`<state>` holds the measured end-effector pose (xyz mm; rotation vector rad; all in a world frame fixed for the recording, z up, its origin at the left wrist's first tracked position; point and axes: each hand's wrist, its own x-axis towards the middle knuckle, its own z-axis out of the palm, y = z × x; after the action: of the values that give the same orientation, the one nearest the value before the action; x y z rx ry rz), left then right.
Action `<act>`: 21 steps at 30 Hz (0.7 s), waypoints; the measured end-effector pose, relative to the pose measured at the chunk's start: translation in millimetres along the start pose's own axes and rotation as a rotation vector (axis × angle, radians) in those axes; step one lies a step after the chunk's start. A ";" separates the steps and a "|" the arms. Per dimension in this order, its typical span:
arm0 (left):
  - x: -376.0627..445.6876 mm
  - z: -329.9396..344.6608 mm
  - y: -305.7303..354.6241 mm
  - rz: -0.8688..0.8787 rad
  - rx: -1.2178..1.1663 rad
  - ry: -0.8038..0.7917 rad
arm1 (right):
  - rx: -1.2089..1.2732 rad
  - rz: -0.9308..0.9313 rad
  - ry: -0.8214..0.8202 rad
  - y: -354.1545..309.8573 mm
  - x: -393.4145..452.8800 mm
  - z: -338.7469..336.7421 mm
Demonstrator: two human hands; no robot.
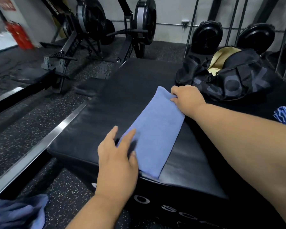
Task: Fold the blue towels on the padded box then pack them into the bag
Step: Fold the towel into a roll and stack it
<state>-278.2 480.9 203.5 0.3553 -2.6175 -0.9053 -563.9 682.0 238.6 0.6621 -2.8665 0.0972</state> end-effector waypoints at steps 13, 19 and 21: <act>12.6 1.3 -43.8 0.285 0.141 0.014 | 0.353 0.154 0.114 10.7 42.3 30.3; 12.8 4.9 -45.4 0.312 0.154 0.048 | 0.293 0.107 0.128 -2.2 8.3 26.4; 12.9 4.8 -45.3 0.309 0.152 0.044 | 0.304 0.082 0.072 -12.7 -16.7 19.3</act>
<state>-286.4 444.5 174.3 0.0046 -2.6093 -0.5913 -547.0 675.7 216.6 0.5775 -2.8340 0.5658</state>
